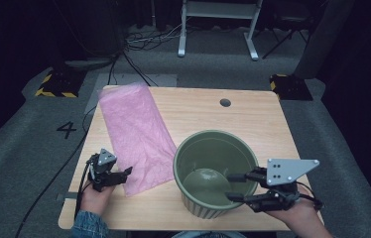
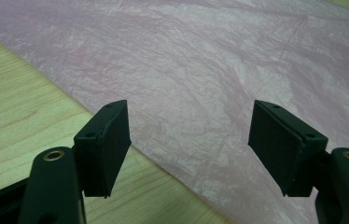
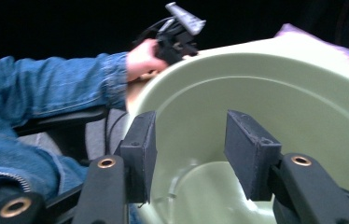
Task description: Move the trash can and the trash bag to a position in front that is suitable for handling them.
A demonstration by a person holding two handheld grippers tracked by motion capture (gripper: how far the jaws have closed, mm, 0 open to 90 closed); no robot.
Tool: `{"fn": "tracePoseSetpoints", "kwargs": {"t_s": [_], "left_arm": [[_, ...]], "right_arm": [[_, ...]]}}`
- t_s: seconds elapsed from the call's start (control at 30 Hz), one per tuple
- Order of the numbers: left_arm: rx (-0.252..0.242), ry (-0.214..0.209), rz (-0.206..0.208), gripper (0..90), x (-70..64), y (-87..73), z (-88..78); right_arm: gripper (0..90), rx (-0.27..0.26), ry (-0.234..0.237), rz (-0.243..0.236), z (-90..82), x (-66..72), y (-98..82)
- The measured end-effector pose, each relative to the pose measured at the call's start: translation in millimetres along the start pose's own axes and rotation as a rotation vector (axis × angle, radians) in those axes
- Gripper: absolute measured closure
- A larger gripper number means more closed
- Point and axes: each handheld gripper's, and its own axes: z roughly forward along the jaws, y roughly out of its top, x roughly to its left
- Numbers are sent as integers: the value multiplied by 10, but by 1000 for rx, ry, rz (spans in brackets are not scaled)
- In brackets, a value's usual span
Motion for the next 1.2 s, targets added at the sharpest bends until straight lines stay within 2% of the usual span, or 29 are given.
{"fn": "tracePoseSetpoints", "kwargs": {"t_s": [0.13, 0.17, 0.2, 0.23, 0.27, 0.3, 0.43, 0.47, 0.5, 0.53, 0.57, 0.63, 0.8, 0.93, 1.07, 1.1, 1.13, 1.17, 1.2], "left_arm": [[2, 2, -1, 292, 8, -2, 3], [2, 2, -1, 292, 8, -2, 3], [4, 4, -5, 292, 8, -4, 7], [6, 5, -2, 292, 9, -4, 8], [6, 5, -2, 292, 9, -4, 8], [9, 9, -2, 292, 11, -4, 10], [10, 12, -8, 292, 25, -6, 11], [10, 12, -8, 292, 25, -6, 11], [11, 10, -11, 292, 33, -8, 11], [11, 10, -11, 292, 33, -8, 11], [12, 14, -8, 292, 39, -9, 11], [12, 16, -14, 292, 44, -12, 13], [15, 21, -23, 292, 68, -17, 9], [24, 36, -26, 293, 85, -29, 8], [35, 37, -23, 293, 108, -36, 5], [36, 39, -25, 293, 113, -37, 4], [36, 40, -24, 293, 119, -37, 3], [35, 44, -25, 292, 123, -37, 4], [31, 43, -35, 286, 126, -37, 5]], "right_arm": [[508, -22, -63, 20, -140, -142, -36], [508, -22, -63, 20, -140, -142, -36], [501, -30, -98, 34, -206, -214, -64], [498, -32, -112, 40, -237, -254, -81], [498, -32, -112, 40, -237, -254, -81], [494, -32, -144, 56, -298, -324, -121], [485, -22, -218, 81, -414, -459, -227], [485, -22, -218, 81, -414, -459, -227], [485, -34, -240, 102, -468, -544, -302], [485, -34, -240, 102, -468, -544, -302], [479, -47, -260, 145, -520, -645, -392], [471, -45, -296, 175, -555, -739, -487], [445, 4, -385, 212, -584, -948, -752], [428, 30, -434, 253, -580, -1079, -988], [427, 109, -503, 252, -511, -1165, -1256], [427, 109, -503, 252, -511, -1165, -1256], [429, 128, -509, 258, -488, -1183, -1328], [430, 139, -510, 268, -464, -1201, -1403], [441, 152, -507, 294, -413, -1228, -1550]]}}
